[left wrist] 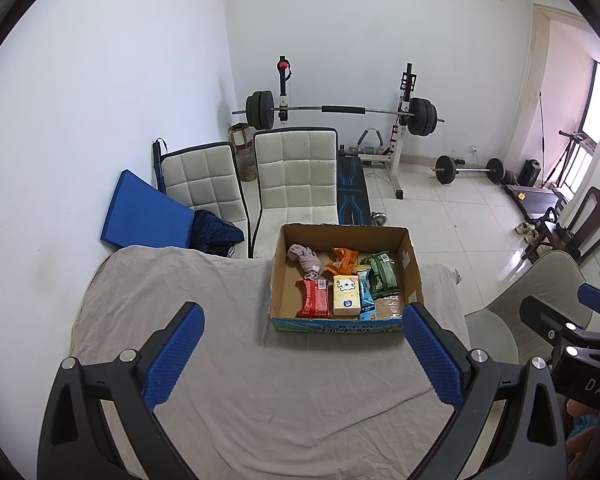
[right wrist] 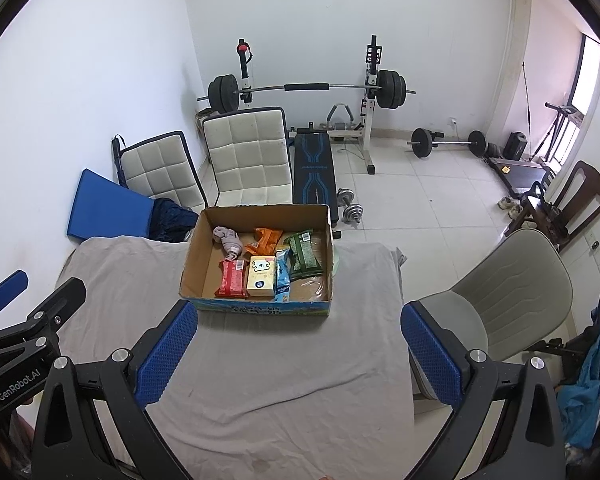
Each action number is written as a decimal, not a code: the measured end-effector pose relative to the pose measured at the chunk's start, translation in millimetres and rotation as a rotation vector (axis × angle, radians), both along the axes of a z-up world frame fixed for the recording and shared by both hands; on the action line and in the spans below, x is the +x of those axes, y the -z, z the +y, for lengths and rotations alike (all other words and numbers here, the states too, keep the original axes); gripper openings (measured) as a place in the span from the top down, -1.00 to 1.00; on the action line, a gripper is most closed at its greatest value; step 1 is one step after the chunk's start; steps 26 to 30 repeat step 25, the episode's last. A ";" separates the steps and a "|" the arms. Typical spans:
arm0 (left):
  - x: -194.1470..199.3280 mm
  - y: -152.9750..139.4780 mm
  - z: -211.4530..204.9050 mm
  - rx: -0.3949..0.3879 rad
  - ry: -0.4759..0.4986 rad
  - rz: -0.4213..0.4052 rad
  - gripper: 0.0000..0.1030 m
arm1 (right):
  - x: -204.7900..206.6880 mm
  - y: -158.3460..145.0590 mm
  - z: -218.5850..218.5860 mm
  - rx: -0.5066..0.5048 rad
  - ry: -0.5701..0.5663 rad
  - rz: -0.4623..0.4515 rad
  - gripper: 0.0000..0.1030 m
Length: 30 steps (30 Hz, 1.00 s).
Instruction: Organize soft objects
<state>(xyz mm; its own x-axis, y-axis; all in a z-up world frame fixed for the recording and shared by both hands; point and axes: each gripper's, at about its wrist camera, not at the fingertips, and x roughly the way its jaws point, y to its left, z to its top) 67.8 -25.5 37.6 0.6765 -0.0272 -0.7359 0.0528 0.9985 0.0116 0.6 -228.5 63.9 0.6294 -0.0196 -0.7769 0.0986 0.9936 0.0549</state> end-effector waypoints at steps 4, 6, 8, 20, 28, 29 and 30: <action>-0.2 0.5 0.0 -0.002 0.001 -0.001 -0.97 | -0.1 0.6 -1.5 0.002 0.002 0.000 -1.00; -0.3 0.5 0.0 -0.002 0.001 -0.001 -0.97 | -0.3 1.2 -2.0 -0.001 0.003 -0.001 -1.00; 0.8 0.5 0.3 -0.001 0.003 0.000 -0.97 | -0.2 2.3 -2.6 0.005 0.003 0.001 -1.00; 0.8 0.2 -0.3 0.000 0.003 -0.002 -0.97 | -2.3 4.1 -2.1 0.002 0.006 0.000 -1.00; 3.0 0.0 -0.5 -0.004 0.005 -0.001 -0.97 | -3.5 4.1 -1.4 -0.001 0.008 -0.006 -1.00; 3.0 0.0 -0.5 -0.004 0.005 -0.001 -0.97 | -3.5 4.1 -1.4 -0.001 0.008 -0.006 -1.00; 3.0 0.0 -0.5 -0.004 0.005 -0.001 -0.97 | -3.5 4.1 -1.4 -0.001 0.008 -0.006 -1.00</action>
